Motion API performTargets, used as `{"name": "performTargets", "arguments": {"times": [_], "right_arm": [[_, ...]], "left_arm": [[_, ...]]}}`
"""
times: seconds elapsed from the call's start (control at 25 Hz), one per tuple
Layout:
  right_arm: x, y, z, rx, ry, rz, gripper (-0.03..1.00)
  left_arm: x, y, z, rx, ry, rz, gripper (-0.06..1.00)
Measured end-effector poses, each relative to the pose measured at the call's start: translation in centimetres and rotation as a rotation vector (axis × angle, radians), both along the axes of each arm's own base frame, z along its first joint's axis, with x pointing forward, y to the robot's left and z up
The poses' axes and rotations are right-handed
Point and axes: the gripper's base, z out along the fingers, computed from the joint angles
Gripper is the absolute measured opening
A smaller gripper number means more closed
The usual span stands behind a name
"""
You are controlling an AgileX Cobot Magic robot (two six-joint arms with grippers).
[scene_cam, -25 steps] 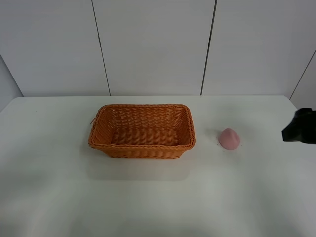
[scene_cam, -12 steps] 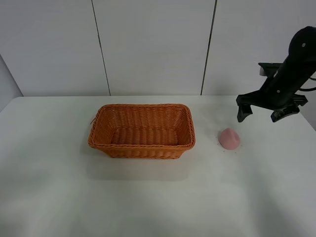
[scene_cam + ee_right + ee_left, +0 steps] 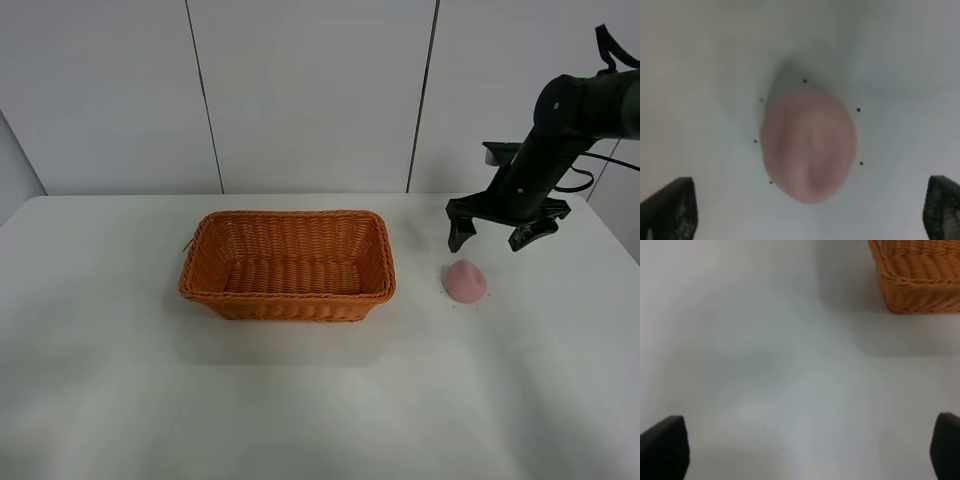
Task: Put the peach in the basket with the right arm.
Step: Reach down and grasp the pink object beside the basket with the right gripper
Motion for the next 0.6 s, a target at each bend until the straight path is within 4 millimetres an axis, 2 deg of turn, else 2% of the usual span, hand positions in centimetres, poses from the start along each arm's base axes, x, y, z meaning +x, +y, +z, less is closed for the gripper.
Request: {"name": "performTargets", "arguments": {"times": [0.6], "right_arm": [[1.4,1.0,-5.5,-0.017,0.034,0.009,0.70]], "left_arm": [[0.0,0.0,0.0,0.000,0.000,0.000,0.99]]}}
